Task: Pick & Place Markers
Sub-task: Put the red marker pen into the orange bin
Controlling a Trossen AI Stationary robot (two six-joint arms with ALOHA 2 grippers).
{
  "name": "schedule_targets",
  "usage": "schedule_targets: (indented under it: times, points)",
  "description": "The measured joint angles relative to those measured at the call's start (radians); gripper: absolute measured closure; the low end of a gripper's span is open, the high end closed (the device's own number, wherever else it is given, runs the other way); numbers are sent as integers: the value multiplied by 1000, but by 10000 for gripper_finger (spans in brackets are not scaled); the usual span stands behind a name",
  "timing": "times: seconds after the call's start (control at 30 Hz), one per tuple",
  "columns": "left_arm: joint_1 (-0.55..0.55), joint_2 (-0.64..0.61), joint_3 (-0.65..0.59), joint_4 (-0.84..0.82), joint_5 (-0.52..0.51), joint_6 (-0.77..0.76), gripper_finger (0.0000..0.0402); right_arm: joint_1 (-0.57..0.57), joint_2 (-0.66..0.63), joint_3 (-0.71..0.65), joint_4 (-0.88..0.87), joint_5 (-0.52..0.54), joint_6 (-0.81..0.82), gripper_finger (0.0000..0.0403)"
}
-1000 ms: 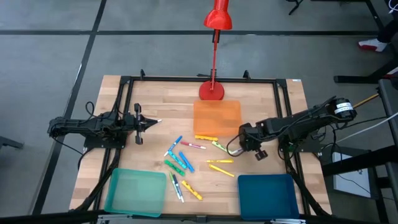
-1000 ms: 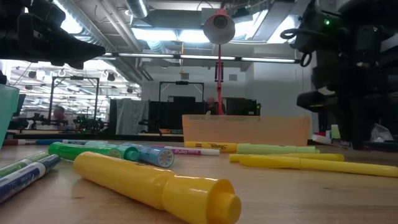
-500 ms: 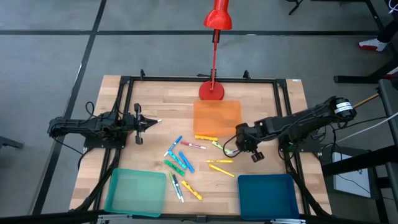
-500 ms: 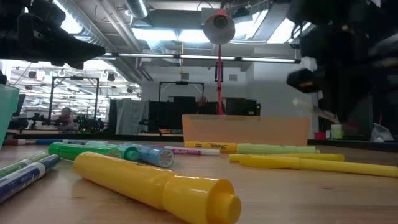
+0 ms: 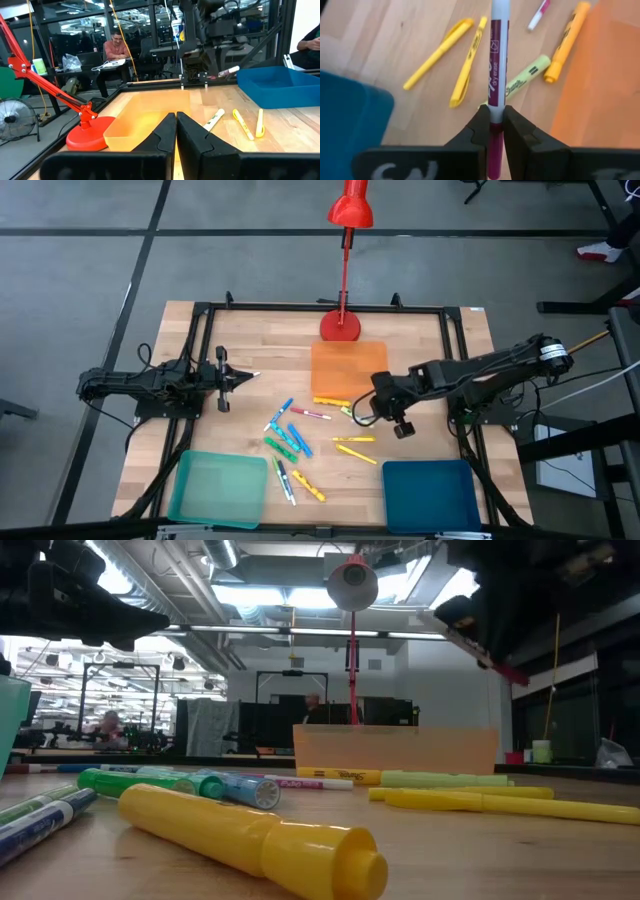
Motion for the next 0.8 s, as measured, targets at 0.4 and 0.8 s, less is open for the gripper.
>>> schedule_targets:
  times: [0.4, 0.8]
  points:
    - [0, 0, 0, 0, 0, 0, 393, 0, 5, 74, -16, 0, 18, 368]
    - [0, 0, 0, 0, 0, 0, 392, -56, 61, 185, -41, 54, -53, 368]
